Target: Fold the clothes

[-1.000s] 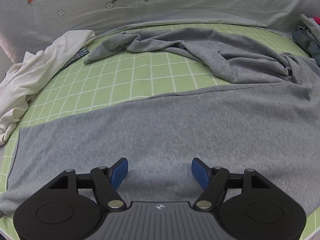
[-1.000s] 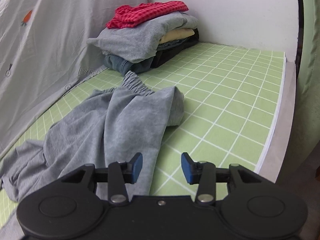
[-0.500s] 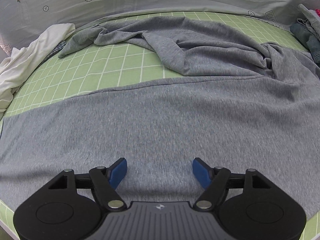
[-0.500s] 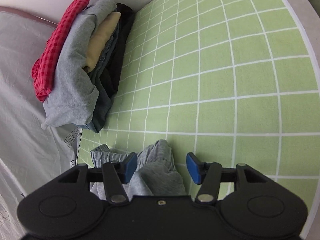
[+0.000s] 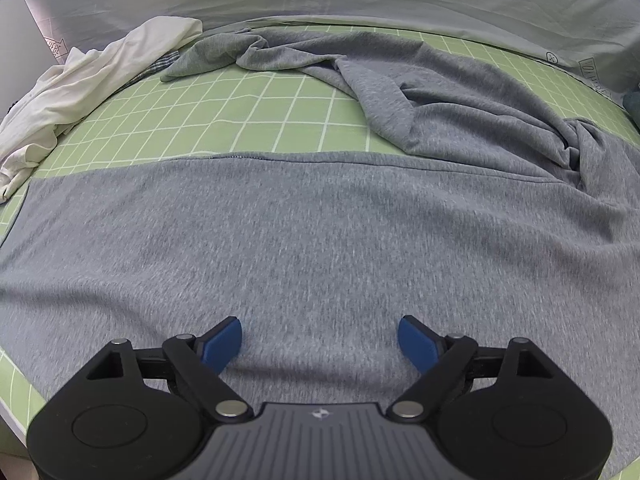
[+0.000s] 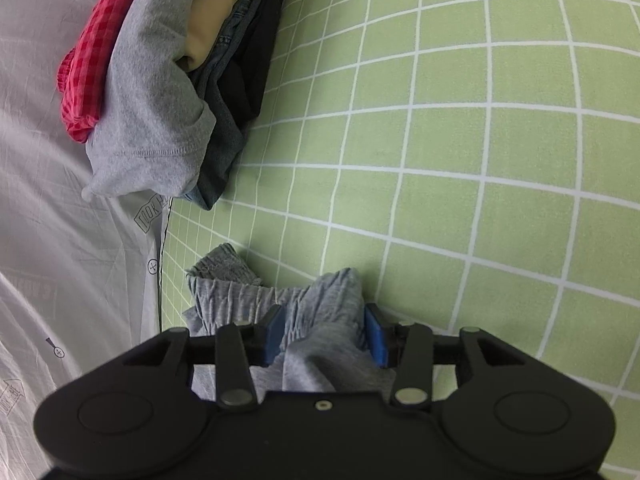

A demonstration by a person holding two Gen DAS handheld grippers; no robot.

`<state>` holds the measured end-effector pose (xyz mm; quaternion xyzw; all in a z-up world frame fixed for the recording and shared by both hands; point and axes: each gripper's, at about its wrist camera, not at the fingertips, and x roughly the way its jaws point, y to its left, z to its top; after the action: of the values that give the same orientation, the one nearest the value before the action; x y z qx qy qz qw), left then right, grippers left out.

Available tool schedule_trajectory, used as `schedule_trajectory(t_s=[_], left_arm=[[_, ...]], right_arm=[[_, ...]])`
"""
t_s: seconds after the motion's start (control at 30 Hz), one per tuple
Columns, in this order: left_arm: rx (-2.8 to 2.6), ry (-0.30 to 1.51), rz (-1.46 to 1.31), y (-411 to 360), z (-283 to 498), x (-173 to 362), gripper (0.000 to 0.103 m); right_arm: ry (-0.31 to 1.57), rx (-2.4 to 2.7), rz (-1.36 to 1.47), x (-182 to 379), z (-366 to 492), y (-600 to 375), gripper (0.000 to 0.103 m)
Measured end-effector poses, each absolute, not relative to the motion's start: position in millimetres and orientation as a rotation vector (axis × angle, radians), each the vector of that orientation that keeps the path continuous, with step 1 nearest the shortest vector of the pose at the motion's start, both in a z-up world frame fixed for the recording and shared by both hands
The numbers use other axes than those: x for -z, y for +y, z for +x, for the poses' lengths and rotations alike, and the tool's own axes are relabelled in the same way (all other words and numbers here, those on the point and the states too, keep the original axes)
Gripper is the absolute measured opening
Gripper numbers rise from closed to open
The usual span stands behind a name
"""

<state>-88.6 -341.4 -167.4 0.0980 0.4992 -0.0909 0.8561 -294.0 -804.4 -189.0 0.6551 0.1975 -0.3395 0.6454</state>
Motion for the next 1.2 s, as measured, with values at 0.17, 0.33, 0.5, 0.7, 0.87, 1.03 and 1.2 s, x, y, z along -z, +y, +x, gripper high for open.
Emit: schedule_trajectory(t_s=[0.17, 0.33, 0.5, 0.7, 0.87, 1.03, 1.2], left_arm=[[0.186, 1.049, 0.209, -341.7, -89.0, 167.6, 0.088], [0.197, 1.066, 0.190, -338.6, -87.4, 168.9, 0.091], [0.231, 1.084, 0.180, -340.2, -95.9, 171.5, 0.097], [0.248, 1.111, 0.180, -331.6, -101.2, 170.0, 0.097], [0.234, 1.119, 0.169, -316.8, -101.6, 167.5, 0.096], [0.185, 1.096, 0.126, -287.8, -91.2, 156.5, 0.096], [0.129, 1.067, 0.082, -252.0, -65.1, 141.1, 0.096]], right_arm=[[0.295, 0.766, 1.362, 162.9, -313.0, -804.6, 0.010], [0.172, 0.849, 1.119, 124.6, -348.1, -802.5, 0.009], [0.402, 1.052, 0.943, 143.6, -381.6, -789.9, 0.009], [0.614, 1.128, 0.673, 162.5, -375.2, -754.7, 0.013], [0.687, 1.145, 0.351, 142.2, -332.0, -730.7, 0.043], [0.643, 1.036, 0.180, 122.7, -285.6, -696.1, 0.091], [0.665, 0.878, 0.185, 123.9, -230.4, -651.9, 0.099]])
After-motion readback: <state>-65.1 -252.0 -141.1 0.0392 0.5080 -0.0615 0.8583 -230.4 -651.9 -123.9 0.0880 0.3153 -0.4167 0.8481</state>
